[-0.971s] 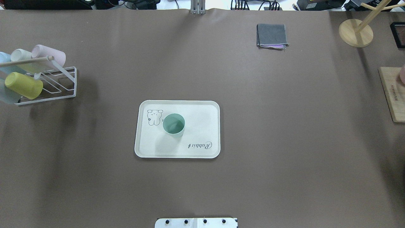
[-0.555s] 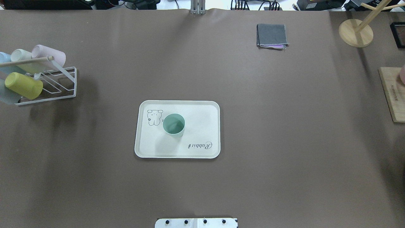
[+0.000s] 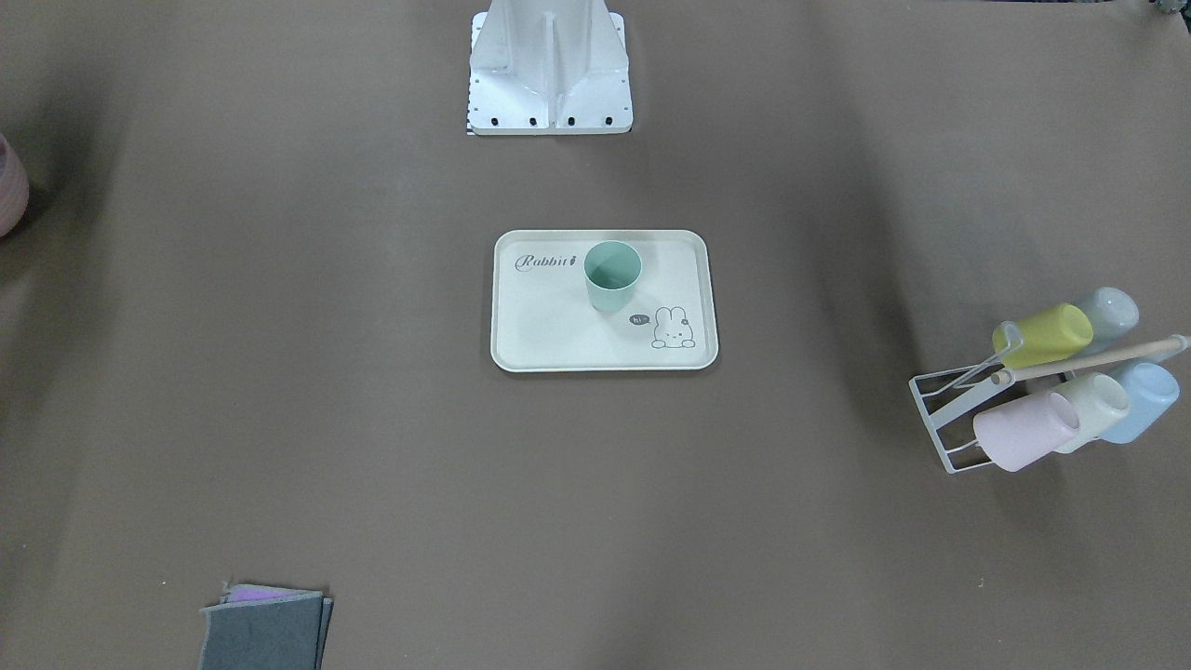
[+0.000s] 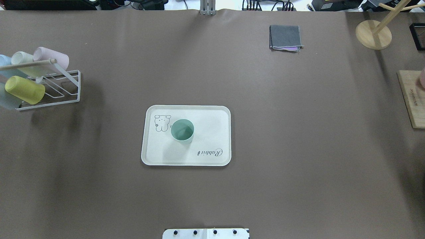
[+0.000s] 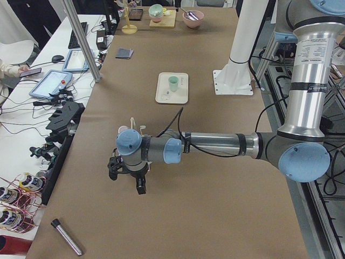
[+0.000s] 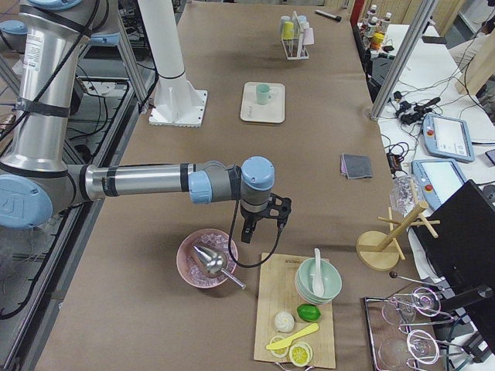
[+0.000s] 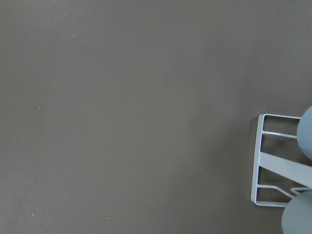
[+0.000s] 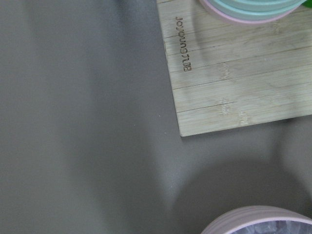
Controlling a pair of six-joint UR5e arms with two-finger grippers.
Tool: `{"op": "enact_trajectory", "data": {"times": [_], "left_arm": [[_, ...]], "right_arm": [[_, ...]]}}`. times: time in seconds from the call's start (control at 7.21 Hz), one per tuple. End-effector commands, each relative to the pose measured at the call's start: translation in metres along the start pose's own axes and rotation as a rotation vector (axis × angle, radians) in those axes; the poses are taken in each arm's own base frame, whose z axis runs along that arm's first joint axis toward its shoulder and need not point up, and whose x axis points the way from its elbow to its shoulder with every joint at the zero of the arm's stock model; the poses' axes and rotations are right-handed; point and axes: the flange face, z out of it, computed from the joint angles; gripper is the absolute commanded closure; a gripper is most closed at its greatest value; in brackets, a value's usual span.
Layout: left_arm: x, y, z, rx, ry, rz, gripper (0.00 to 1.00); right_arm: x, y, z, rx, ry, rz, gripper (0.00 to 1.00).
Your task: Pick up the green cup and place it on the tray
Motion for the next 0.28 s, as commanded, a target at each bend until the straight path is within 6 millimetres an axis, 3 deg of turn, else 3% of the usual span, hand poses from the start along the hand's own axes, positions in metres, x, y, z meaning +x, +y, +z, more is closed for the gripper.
{"op": "enact_trajectory", "data": {"times": [0.0, 0.14], "left_arm": [[-0.007, 0.002, -0.011, 0.014, 0.002, 0.007, 0.02], [-0.023, 0.011, -0.010, 0.012, 0.005, -0.020, 0.02]], "right_arm": [[-0.001, 0.000, 0.000, 0.000, 0.000, -0.002, 0.00], [-0.001, 0.001, 0.000, 0.000, 0.000, -0.002, 0.00]]}}
